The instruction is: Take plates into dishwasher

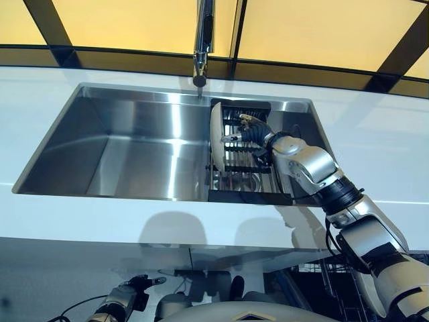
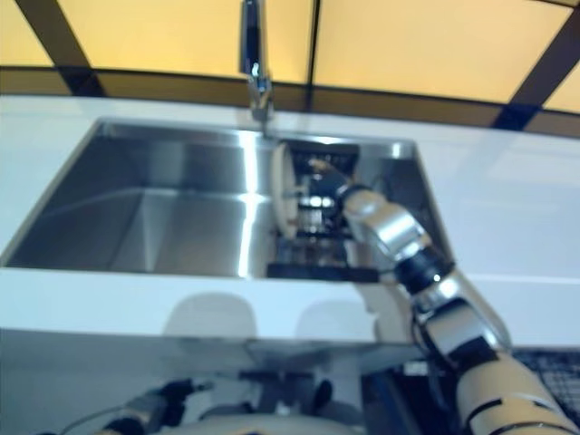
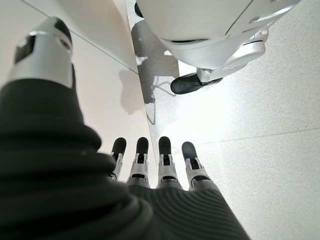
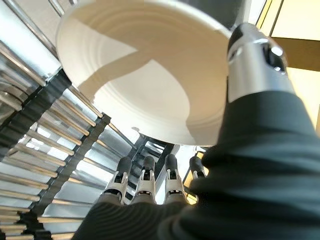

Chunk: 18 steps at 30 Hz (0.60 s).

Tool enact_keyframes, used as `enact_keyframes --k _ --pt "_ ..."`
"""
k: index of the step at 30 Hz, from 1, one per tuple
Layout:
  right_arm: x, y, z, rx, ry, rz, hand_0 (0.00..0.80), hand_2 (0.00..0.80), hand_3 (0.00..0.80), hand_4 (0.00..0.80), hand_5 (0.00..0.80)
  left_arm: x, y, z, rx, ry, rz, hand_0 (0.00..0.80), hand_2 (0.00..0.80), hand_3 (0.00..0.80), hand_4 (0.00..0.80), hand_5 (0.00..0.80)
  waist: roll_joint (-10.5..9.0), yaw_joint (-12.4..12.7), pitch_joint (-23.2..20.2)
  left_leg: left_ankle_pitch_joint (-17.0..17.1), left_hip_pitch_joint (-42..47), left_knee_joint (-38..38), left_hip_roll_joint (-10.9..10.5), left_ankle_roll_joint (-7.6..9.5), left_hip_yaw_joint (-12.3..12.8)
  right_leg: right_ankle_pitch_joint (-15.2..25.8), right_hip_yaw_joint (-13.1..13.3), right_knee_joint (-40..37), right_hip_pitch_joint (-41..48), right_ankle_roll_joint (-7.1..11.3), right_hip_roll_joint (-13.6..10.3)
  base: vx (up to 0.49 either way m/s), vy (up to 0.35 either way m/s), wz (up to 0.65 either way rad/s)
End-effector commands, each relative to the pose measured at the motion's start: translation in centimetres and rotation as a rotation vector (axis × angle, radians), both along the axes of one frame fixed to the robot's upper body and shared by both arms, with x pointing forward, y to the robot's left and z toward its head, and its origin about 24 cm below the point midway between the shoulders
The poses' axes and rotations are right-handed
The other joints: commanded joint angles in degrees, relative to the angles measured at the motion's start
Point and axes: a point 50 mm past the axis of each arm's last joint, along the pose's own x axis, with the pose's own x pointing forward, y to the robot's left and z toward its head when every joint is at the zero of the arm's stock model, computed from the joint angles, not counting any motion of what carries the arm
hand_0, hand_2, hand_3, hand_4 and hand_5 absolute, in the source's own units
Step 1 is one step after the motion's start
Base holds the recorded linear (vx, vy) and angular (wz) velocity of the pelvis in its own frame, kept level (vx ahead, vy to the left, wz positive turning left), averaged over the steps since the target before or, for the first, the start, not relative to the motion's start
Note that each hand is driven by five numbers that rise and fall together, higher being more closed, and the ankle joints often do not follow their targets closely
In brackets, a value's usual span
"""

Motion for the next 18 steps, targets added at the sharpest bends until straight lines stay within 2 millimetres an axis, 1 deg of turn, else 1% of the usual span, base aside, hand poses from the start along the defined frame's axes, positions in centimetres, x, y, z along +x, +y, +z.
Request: enact_keyframes --k 1,6,13,18 --pt "0.6 1.8 3.2 0.024 -0.127 0.071 0.000 0.000 0.000 0.000 0.000 2.2 0.1 0.6 0.026 -0.027 -0.055 0.000 0.000 0.000 0.000 0.000 -1.21 1.3 -0.6 1.2 -4.6 1.0 -1.2 1.36 -1.2 -6.1 -0.3 4.5 3.5 6.48 -3.8 0.000 0.000 0.00" --pt "0.6 1.7 3.4 0.002 -0.146 0.061 0.000 0.000 0.000 0.000 0.000 2.4 0.2 0.7 0.033 -0.033 -0.053 0.000 0.000 0.000 0.000 0.000 -1.15 1.3 -0.5 1.2 -4.7 1.0 -1.3 1.38 -1.3 -6.2 -0.4 4.6 3.4 6.57 -3.9 0.000 0.000 0.00" --pt "0.9 0.5 3.6 -0.019 -0.136 0.020 0.000 0.000 0.000 0.000 0.000 2.5 0.6 0.8 0.045 -0.030 -0.068 0.000 0.000 0.000 0.000 0.000 -1.13 1.1 -0.6 1.1 -4.7 1.2 -1.2 1.49 -1.3 -6.3 0.0 5.2 3.0 6.63 -4.0 0.000 0.000 0.00" --pt "0.9 0.7 3.1 -0.027 -0.107 0.038 0.000 0.000 0.000 0.000 0.000 2.6 0.3 0.8 0.037 -0.033 -0.070 0.000 0.000 0.000 0.000 0.000 -1.05 0.7 -0.6 0.9 -4.5 1.4 -1.2 1.53 -1.0 -6.3 0.4 5.2 3.0 6.50 -3.9 0.007 0.000 0.00"
